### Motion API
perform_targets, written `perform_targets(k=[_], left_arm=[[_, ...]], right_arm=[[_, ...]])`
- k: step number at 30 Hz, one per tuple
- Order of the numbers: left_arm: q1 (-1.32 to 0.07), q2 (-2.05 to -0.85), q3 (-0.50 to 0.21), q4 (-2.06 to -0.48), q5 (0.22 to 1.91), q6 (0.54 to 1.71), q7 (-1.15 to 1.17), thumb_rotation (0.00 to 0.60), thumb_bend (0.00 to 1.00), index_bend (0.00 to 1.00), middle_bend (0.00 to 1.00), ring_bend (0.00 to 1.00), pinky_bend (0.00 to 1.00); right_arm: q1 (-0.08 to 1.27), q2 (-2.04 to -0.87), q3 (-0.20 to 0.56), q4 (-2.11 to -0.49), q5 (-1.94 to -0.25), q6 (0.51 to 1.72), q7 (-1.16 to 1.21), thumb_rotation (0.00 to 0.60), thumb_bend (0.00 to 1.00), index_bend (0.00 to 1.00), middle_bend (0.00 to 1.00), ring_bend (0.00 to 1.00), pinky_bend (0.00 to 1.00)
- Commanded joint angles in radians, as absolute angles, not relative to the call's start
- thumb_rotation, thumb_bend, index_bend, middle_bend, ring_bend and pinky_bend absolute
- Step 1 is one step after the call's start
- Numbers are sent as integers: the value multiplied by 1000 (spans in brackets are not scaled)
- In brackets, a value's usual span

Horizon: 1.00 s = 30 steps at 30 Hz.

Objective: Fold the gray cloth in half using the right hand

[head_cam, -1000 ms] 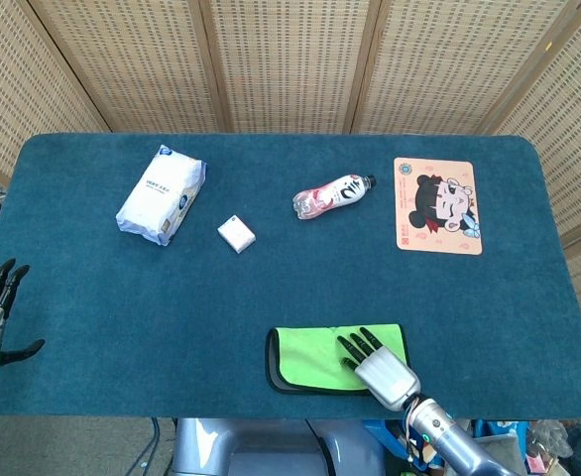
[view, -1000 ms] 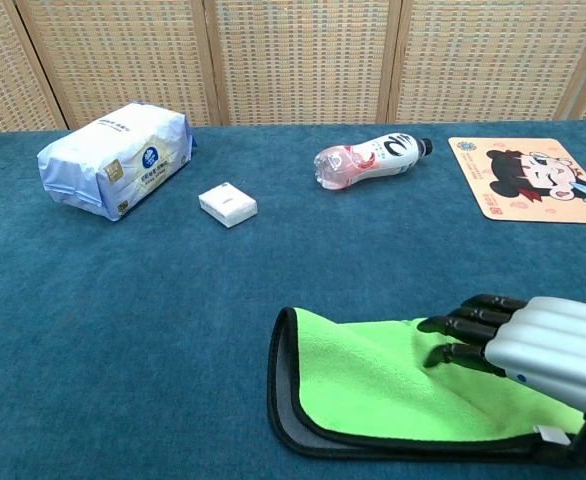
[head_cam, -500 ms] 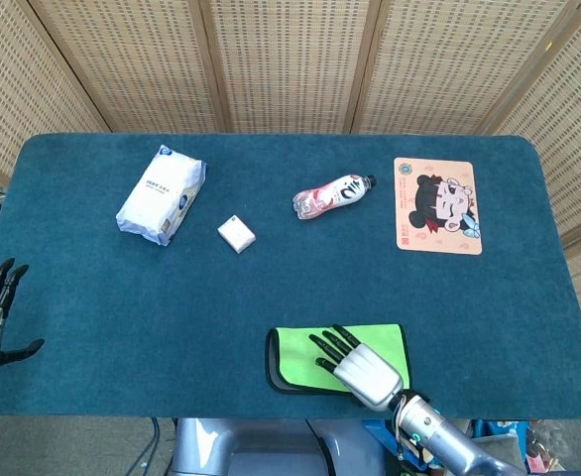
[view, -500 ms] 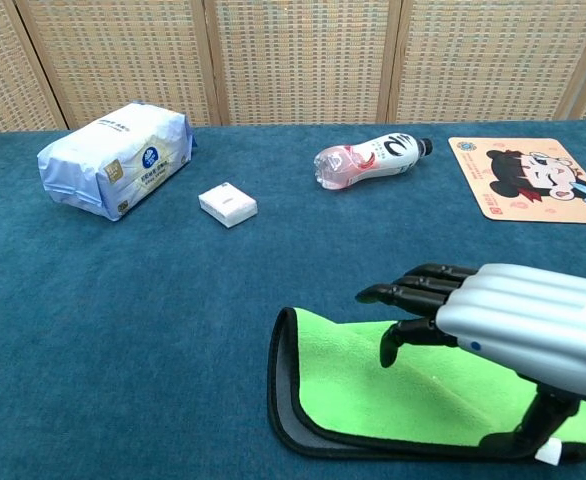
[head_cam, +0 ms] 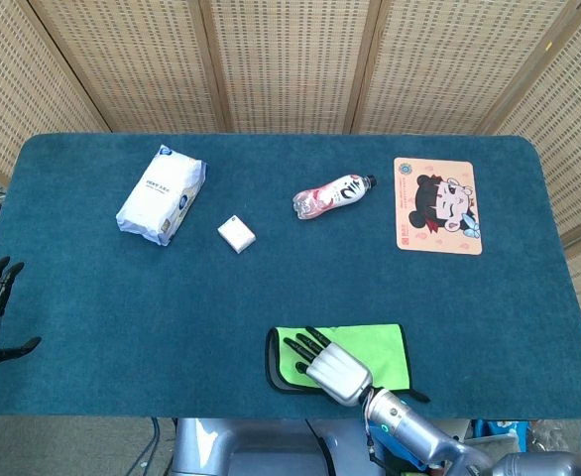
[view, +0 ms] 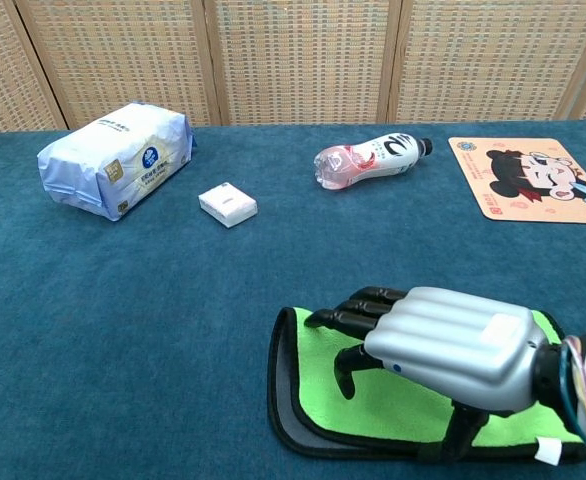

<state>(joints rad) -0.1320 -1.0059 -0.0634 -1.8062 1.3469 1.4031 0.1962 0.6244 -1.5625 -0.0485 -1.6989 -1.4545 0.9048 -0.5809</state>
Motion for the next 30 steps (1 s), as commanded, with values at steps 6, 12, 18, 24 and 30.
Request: perform_targets(k=[6,12,18,24,30], left_arm=[[-136,-1008,-65,-1804,1339,1396,201,600,96,0,0,0,0],[-138,-1012,-65,-1804,1335,1394,210,600,96,0,0,0,0],[-139,-1014,-66,-1803,1330,1394,213,600,97,0,0,0,0],[-140,-1014,-67,-1802,1328,1391,214,600,97,0,0,0,0],[-140,-1012,-67,-1802,1327,1390,209,600,97,0,0,0,0]], right_arm=[[634,-1599,-27,-1672,-1423,900,-600,600,201,372,0,0,0],[641,-1625,-14,-1669,-1382,887,-615,600,207,386,0,0,0],[646,-1644,-13,-1672,-1360,887,-637,600,208,400,0,0,0],[652,-1660,-15,-1668,-1353,890,-648,600,215,401,0,0,0],[656,-1668,-13,-1660,-1341,893,-661,600,240,408,0,0,0]])
